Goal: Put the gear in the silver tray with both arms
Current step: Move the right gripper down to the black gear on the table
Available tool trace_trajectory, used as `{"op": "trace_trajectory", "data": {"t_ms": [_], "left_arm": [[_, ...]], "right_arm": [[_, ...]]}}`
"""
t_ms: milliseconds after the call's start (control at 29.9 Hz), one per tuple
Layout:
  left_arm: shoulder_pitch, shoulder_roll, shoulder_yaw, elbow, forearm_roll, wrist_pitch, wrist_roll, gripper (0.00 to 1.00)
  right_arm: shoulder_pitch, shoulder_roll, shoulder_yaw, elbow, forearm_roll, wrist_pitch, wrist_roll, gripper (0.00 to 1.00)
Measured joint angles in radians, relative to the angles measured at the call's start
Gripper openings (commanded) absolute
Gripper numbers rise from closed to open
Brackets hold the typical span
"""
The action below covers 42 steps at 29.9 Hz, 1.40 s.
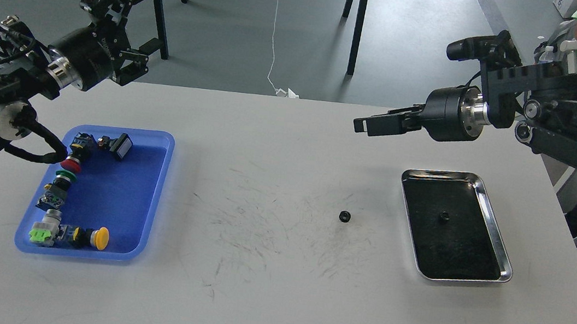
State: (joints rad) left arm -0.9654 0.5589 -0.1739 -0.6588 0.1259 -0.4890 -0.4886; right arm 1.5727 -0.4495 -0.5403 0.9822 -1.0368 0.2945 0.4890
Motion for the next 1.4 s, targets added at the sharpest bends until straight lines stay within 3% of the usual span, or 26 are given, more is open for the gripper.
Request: {"op": "trace_trajectory", "data": {"t_ms": [468,668,936,1404], "left_arm": [[-0.001,-0.128,-0.07,0.15,-0.053,0.0,0.0,0.98],[-0.002,-0.159,-0.105,0.155,-0.057,0.0,0.0,0.98],[0.002,-0.167,-0.114,0.159,-0.058,0.0,0.0,0.98],[0.007,-0.156,-0.153,0.159,-0.06,0.0,0.0,0.99]], "right_arm": [[0.014,0.183,-0.147,-0.002,-0.183,-0.004,0.0,0.93],[0.008,0.257,-0.207,-0.01,-0.217,-0.008,0.0,0.9],[-0.028,0.272,-0.279,-0.042,-0.282,-0.034,0.0,0.9],[-0.099,0.377,-0.291,-0.124,-0.293,-0.052,0.0,0.9]]}}
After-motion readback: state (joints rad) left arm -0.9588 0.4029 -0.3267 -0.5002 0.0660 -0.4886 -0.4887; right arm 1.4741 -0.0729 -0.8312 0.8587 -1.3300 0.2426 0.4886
